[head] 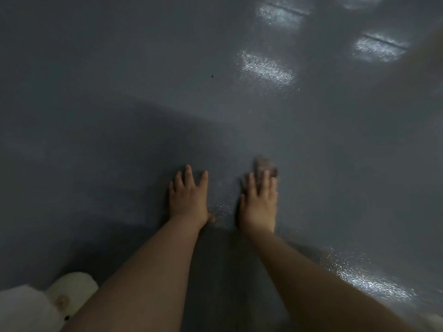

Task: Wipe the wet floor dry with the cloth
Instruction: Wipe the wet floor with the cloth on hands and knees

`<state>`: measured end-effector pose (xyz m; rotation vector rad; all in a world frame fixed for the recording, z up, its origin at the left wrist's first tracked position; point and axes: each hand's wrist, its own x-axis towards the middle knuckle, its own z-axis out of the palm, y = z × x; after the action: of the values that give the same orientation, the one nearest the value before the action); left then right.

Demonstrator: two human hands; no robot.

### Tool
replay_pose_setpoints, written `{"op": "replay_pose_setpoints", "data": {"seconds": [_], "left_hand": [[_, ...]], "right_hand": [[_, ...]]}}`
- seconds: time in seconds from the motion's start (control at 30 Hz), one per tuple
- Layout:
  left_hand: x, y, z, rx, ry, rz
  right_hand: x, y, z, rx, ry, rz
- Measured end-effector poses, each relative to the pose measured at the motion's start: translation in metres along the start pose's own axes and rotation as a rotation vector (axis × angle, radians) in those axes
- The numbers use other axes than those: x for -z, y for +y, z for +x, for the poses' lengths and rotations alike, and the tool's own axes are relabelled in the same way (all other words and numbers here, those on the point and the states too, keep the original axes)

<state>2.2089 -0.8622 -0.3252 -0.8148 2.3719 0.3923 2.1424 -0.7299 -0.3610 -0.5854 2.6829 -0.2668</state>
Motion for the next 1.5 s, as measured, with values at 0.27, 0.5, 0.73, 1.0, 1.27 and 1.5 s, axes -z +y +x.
{"op": "replay_pose_setpoints", "data": {"seconds": [0.27, 0.5, 0.73, 1.0, 1.27, 1.5], "left_hand": [[0.001, -0.008, -0.002, -0.054, 0.012, 0.010], [-0.001, -0.009, -0.005, -0.052, 0.004, -0.010], [0.006, -0.020, 0.012, -0.050, 0.250, -0.217], [0.034, -0.033, 0.039, 0.042, 0.212, -0.190], [0.043, -0.058, 0.045, 0.038, -0.057, 0.056], [0.040, -0.061, 0.049, 0.048, -0.044, -0.021]], "right_hand": [[-0.010, 0.030, -0.016, 0.478, -0.068, -0.237], [0.030, 0.083, 0.019, -0.231, 0.121, 0.026], [0.009, -0.005, 0.032, 0.129, 0.036, -0.013], [0.009, 0.002, 0.062, 0.696, -0.018, -0.149], [0.059, 0.033, 0.161, -0.032, 0.155, 0.024], [0.049, -0.038, 0.197, 0.174, 0.103, -0.021]]}}
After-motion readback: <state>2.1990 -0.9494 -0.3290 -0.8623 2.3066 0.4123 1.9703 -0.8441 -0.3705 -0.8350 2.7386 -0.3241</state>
